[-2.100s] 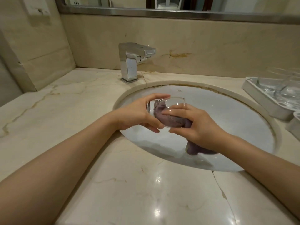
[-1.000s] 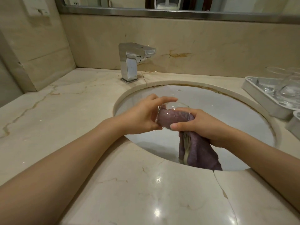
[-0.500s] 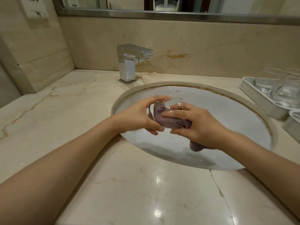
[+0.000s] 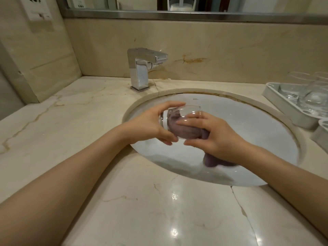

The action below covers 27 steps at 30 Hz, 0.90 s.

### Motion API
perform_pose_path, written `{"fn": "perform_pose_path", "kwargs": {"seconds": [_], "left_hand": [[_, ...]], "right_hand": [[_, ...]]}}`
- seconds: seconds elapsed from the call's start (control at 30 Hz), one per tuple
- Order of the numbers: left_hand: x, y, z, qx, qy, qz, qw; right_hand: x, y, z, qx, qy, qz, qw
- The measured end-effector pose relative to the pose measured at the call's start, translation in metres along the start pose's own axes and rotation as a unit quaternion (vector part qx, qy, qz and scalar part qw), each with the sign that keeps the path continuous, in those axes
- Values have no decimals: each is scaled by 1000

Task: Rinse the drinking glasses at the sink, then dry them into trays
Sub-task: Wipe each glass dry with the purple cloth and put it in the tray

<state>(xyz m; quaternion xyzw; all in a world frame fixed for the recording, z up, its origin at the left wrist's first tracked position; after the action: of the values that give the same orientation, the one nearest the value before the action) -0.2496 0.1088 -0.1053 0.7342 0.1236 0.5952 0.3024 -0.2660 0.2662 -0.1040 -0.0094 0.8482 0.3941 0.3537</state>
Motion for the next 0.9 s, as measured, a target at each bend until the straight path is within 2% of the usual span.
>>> {"fn": "perform_pose_path", "kwargs": {"seconds": [0.07, 0.1, 0.2, 0.27, 0.33, 0.4, 0.47, 0.57, 0.63, 0.67, 0.73, 0.8, 0.83, 0.9], "left_hand": [[-4, -5, 1, -37, 32, 68, 997], [-4, -6, 1, -41, 32, 73, 996], [-1, -5, -1, -18, 16, 57, 998], [0, -7, -2, 8, -2, 11, 1000], [1, -8, -2, 39, -44, -97, 994], [2, -8, -1, 59, -94, -238, 965], [3, -7, 0, 73, -136, -310, 938], [7, -3, 0, 103, -152, -298, 937], [8, -1, -1, 94, -116, -240, 959], [6, 0, -1, 71, -86, -188, 976], [0, -4, -1, 5, -9, -56, 998], [-6, -7, 1, -38, 44, 39, 998], [-7, -8, 1, -43, 47, 56, 996], [-5, -7, -1, -32, 33, 62, 997]], "right_hand": [[0, -3, 1, -29, 82, 150, 985], [0, -2, 1, -33, 85, 170, 981], [0, 2, 2, -12, 63, 126, 990], [3, 1, 1, -7, 19, 66, 998], [7, 0, 0, -8, -68, -56, 996], [11, -3, 0, -31, -157, -235, 959], [12, -8, 0, -58, -213, -358, 907], [9, -6, -1, -48, -212, -373, 902], [7, -4, -1, -27, -178, -332, 926], [7, -3, 0, -18, -151, -264, 952], [3, -3, 1, -25, -56, -56, 997], [2, -8, 2, -45, 52, 123, 990], [2, -8, 2, -48, 75, 165, 982], [0, -3, 1, -36, 70, 171, 982]]}}
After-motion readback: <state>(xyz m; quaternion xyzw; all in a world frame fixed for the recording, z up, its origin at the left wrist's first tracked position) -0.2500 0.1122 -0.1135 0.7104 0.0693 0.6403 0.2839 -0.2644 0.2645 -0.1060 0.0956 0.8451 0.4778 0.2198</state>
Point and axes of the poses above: each hand's wrist, its own z-axis away from the middle knuckle, its own y-axis out of the back of the hand, x = y × z, the point moved 5 cm from there along -z, towards the middle knuckle, and after that the axes turned 12 degrees about -z, right-handed, at the moved point
